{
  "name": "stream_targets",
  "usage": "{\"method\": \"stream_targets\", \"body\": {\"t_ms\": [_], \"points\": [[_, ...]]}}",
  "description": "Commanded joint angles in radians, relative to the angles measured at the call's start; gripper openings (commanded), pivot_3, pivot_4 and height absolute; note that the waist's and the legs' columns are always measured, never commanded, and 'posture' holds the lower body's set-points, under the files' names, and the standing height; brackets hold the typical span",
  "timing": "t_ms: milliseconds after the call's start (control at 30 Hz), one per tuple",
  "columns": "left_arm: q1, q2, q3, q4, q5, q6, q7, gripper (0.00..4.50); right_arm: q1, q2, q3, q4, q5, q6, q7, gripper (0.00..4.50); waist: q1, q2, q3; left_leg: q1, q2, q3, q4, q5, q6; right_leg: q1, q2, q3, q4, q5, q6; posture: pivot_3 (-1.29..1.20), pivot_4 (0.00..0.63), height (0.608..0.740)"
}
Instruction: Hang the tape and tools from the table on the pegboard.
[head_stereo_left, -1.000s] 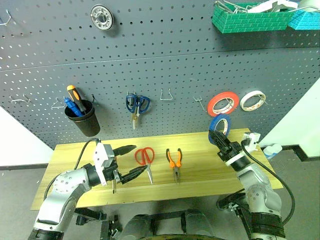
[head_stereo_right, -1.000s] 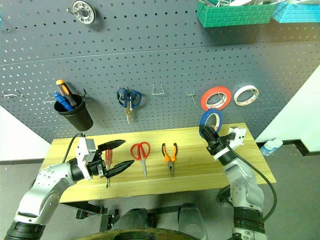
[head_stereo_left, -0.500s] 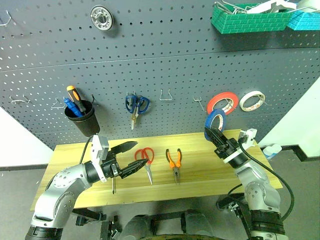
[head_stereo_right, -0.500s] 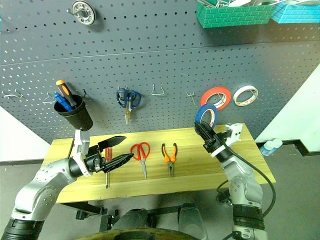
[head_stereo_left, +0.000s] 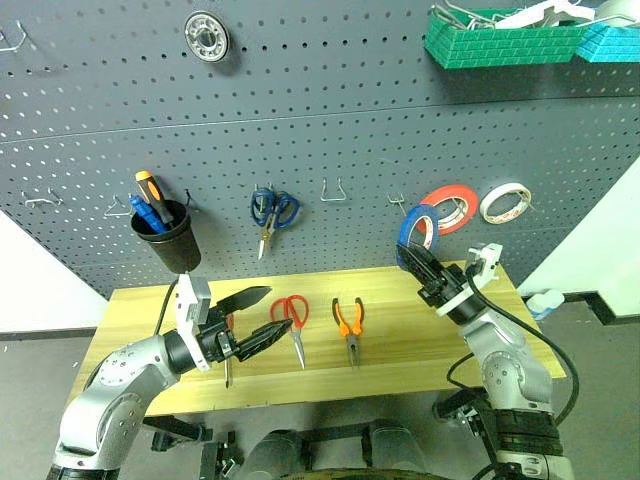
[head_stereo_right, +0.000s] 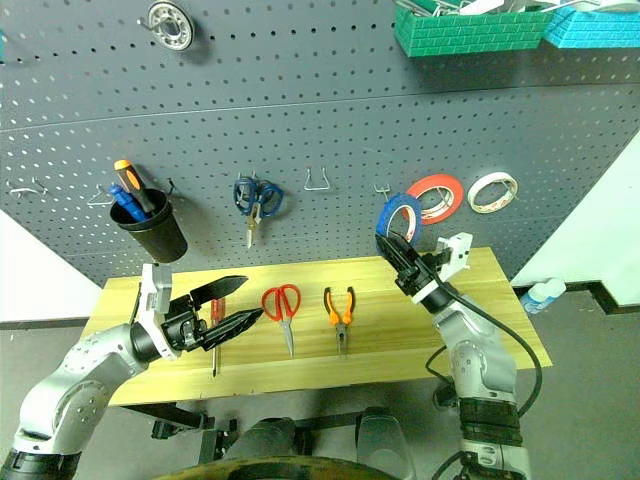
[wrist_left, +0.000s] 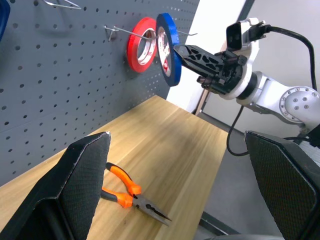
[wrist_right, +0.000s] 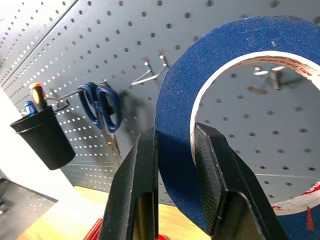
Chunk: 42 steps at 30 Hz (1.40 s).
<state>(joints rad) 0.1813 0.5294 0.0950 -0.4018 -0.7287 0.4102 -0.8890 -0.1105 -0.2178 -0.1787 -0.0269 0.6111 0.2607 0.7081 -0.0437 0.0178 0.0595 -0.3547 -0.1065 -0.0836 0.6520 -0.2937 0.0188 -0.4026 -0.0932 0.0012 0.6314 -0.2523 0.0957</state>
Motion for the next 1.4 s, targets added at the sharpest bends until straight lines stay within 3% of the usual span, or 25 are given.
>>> {"method": "stream_targets", "body": {"t_ms": [33, 367, 733, 1100, 1400], "points": [[0.006, -0.002, 0.02, -0.044, -0.012, -0.01, 0.005, 4.5, -0.043, 0.004, 0.019, -0.033, -0.009, -0.015, -0.006, 0.68, 0.0, 0.0, 0.0, 0.0, 0.0, 0.0, 0.0, 0.0, 0.0, 0.0, 0.0, 0.0, 0.0, 0.0, 0.0, -0.12, 0.0, 0.736], [0.027, -0.009, 0.047, -0.078, -0.032, -0.02, 0.022, 4.5, -0.114, 0.013, 0.043, 0.087, -0.102, -0.097, -0.031, 0.68, 0.001, -0.001, -0.001, 0.0, 0.0, 0.0, 0.0, 0.0, 0.0, 0.0, 0.0, 0.0, 0.0, 0.0, 0.0, -0.09, 0.0, 0.736], [-0.03, -0.002, 0.173, -0.131, -0.178, 0.03, 0.099, 4.5, -0.139, 0.007, 0.047, 0.162, -0.122, -0.132, -0.005, 0.68, 0.003, -0.002, -0.001, 0.0, 0.0, 0.0, 0.0, 0.001, -0.001, 0.0, 0.003, 0.0, 0.0, 0.001, -0.001, -0.07, 0.0, 0.736], [0.001, 0.01, 0.178, -0.172, -0.207, 0.055, 0.114, 4.5, -0.24, 0.023, 0.067, 0.344, -0.231, -0.204, -0.051, 0.68, 0.001, -0.002, -0.002, 0.001, 0.003, 0.0, 0.0, 0.003, -0.005, -0.001, 0.006, 0.001, 0.001, 0.003, -0.005, -0.06, 0.0, 0.736], [0.02, 0.02, 0.187, -0.186, -0.215, 0.057, 0.123, 4.5, -0.21, 0.023, 0.07, 0.334, -0.222, -0.181, -0.037, 3.59, 0.002, -0.003, -0.002, 0.001, 0.006, 0.0, 0.0, 0.004, -0.007, -0.001, 0.008, 0.001, 0.001, 0.004, -0.007, -0.06, 0.0, 0.736]]}}
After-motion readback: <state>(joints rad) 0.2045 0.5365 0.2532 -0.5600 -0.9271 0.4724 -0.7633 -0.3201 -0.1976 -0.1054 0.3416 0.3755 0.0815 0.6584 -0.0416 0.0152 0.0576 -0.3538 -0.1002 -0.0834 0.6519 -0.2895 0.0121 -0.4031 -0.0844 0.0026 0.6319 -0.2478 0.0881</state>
